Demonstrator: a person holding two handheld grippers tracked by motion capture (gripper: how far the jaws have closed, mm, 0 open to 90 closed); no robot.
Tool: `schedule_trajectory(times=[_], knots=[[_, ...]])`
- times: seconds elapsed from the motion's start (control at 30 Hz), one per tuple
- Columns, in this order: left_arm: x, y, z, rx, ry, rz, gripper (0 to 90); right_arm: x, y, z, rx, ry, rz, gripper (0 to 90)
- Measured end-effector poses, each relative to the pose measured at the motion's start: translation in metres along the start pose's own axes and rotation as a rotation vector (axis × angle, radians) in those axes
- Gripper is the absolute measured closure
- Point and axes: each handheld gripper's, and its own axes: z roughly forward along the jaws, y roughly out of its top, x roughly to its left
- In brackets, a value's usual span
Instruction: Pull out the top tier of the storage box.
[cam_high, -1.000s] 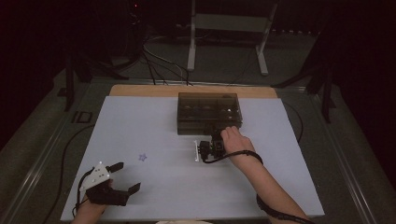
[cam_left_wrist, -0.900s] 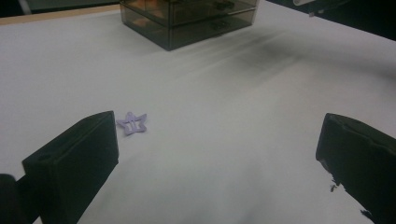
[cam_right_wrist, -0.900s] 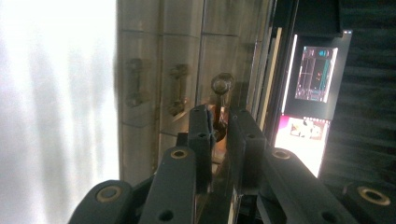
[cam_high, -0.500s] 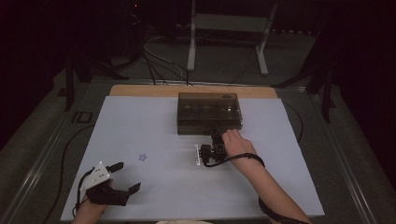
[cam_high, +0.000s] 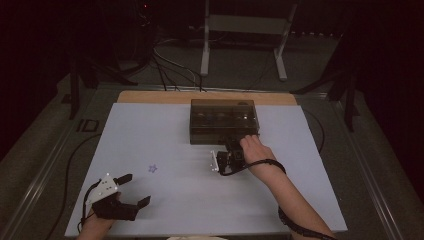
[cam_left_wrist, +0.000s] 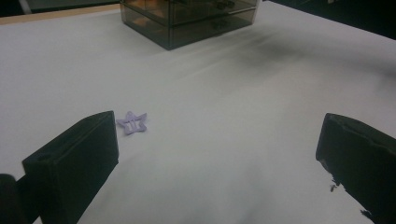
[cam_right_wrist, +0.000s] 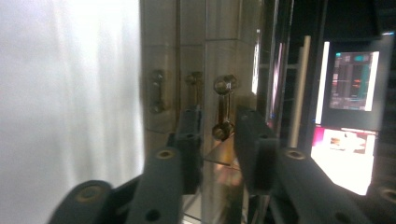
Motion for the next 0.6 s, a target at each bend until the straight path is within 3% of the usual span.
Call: schedule_trajectory(times=[0.07,0.17,0.3,0.43,0.6], knots=[[0.0,0.0,0.0,0.0,0.0,0.0,0.1,-0.002,-0.002,-0.001,-0.012,0.003,0.031,66.3],[0.0,0.0,0.0,0.0,0.0,0.0,0.1,-0.009,-0.006,-0.002,-0.028,0.05,0.077,55.7],[0.0,0.0,0.0,0.0,0.0,0.0,0.0,-0.017,-0.015,-0.004,-0.086,0.178,0.127,34.8],[0.0,0.0,0.0,0.001,-0.001,0.0,0.0,-0.027,-0.026,-0.005,-0.13,0.299,0.235,12.5],[0.0,0.0,0.0,0.001,0.0,0.0,0.0,-0.035,-0.04,-0.008,-0.198,0.375,0.32,4.1]])
